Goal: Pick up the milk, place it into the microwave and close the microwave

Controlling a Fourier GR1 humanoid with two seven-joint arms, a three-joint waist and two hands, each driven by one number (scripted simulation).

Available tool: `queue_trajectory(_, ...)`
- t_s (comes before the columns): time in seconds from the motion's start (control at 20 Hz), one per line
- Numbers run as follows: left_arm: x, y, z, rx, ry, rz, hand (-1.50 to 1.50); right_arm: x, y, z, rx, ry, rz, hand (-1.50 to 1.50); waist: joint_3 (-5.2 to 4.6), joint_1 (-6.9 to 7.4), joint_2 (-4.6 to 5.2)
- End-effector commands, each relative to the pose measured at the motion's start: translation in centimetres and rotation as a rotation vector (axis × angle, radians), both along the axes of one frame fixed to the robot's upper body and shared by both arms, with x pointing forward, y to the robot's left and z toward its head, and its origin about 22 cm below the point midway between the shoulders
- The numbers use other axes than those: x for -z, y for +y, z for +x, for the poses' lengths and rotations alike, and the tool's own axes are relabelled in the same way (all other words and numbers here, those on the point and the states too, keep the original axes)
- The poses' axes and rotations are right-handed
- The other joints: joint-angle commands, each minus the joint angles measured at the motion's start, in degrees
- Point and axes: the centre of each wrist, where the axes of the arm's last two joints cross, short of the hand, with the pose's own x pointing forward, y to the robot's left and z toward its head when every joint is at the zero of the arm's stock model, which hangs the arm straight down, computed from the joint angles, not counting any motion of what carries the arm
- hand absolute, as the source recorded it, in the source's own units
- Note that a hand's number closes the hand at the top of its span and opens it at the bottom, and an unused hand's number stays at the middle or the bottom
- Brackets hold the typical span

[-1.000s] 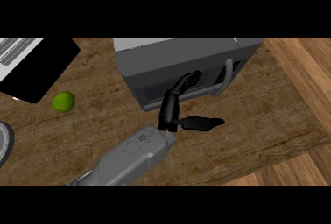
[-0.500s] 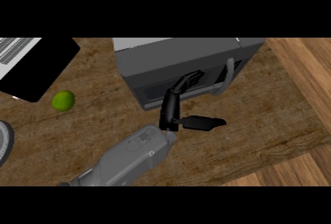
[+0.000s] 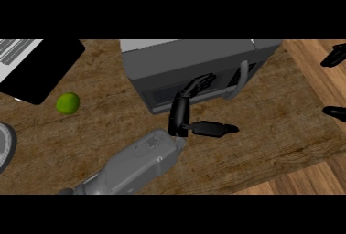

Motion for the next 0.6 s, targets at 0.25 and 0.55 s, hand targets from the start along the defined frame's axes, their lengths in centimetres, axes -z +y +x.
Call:
queue_trajectory(0.25, -1.0, 0.5, 2.1, -0.080, 0.007, -0.017, -1.50, 0.3, -0.8, 0.8, -0.080, 0.077, 0.090, -1.50, -0.06, -0.60, 0.66)
queue_trajectory(0.55, -1.2, 0.3, 2.3, -0.081, -0.012, -0.021, -1.50, -1.0, -1.5, 1.3, -0.086, 0.097, 0.103, -1.50, -0.04, -0.18, 0.64)
